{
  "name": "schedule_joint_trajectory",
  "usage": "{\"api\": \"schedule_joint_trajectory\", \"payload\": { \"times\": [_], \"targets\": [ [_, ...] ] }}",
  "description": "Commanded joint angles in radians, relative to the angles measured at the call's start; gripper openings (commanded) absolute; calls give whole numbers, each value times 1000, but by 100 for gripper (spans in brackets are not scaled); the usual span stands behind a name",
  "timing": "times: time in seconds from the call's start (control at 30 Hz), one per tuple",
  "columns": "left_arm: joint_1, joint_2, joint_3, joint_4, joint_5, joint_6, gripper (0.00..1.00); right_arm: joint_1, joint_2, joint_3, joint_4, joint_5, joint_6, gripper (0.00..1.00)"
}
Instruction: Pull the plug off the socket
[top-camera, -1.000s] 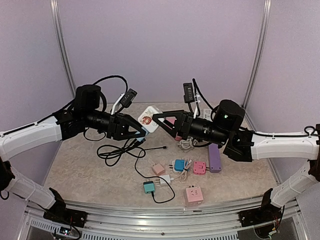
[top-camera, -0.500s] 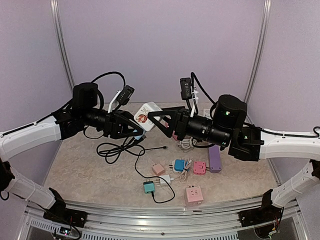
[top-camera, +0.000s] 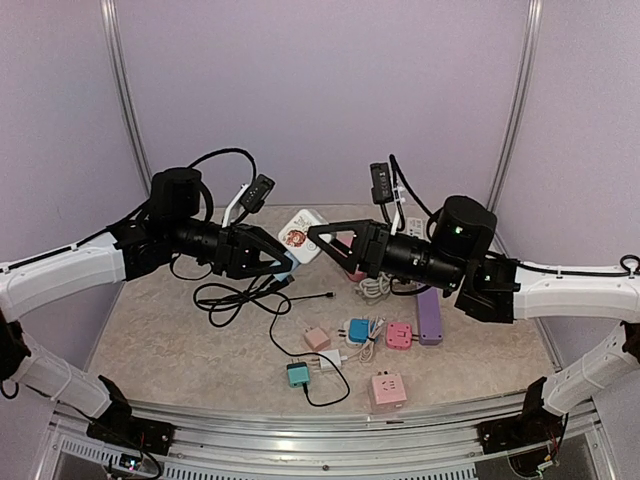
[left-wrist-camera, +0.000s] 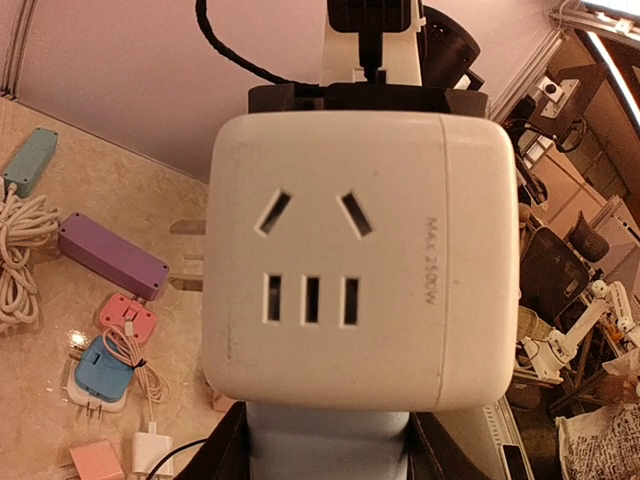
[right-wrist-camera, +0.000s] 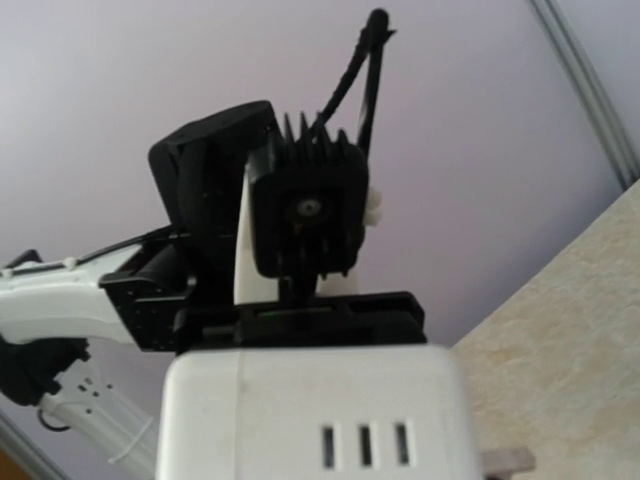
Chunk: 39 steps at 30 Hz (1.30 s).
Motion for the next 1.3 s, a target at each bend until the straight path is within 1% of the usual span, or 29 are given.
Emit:
{"api": "schedule_joint_trajectory", "payload": {
  "times": [0.0,0.4,0.5,0.8,1.17,1.27],
  "targets": [
    [19,-13,18,-12,-45,-17,0,-61,-40,-53,58,-25,90,0],
    [16,-17,15,-6,-35,-15,0,-106,-31,-111,250,-130,247,0],
    [16,-18,15,-6,-35,-15,0,-109,-32,-111,256,-131,252,0],
    [15,-21,10,-1,-48,-20,0,-105,-40,-106,196,-77,213,0],
    [31,-26,0,0,-81,-46,0,-42,-65,-72,51,120,92,0],
    [32,-26,-3,35,-80,-53,0,-21,-66,-54,14,163,56,0]
  ]
}}
